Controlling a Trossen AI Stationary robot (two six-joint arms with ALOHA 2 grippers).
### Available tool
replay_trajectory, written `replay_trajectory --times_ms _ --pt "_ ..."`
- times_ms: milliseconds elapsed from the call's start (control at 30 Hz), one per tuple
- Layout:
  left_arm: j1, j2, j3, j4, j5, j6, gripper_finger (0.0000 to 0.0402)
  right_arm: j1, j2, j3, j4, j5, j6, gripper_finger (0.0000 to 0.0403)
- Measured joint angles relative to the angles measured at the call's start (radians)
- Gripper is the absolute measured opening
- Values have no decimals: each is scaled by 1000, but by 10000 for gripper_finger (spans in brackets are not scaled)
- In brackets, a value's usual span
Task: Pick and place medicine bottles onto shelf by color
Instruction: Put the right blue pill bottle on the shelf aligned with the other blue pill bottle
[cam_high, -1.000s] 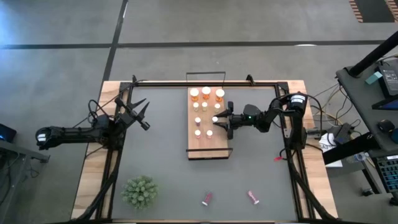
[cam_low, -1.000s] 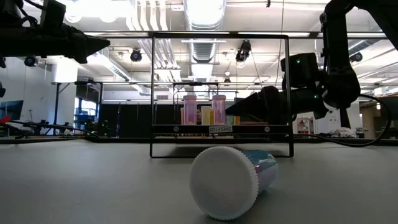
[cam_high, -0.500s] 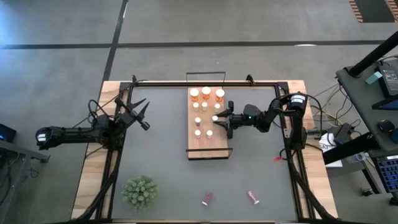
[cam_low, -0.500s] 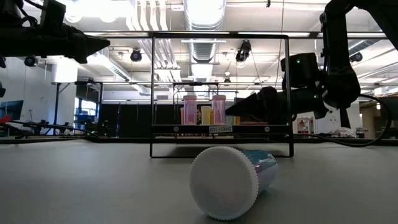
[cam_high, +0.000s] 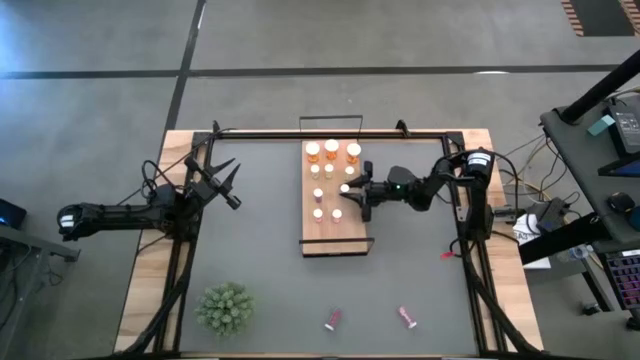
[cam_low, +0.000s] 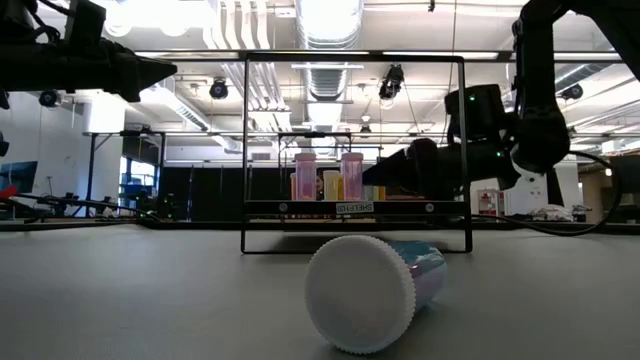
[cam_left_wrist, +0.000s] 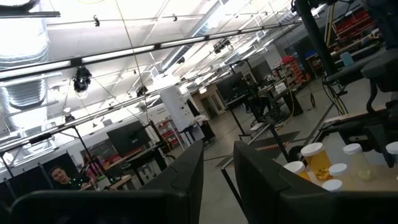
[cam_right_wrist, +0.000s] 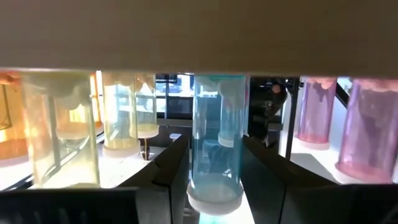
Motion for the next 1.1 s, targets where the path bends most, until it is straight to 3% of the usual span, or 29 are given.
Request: replay_trajectory --times_ms 467,1100 --pt "0 0 0 0 0 0 72 9 0 97 -131 -47 -27 121" --pt "0 0 0 0 0 0 72 11 0 97 -132 -56 -28 121"
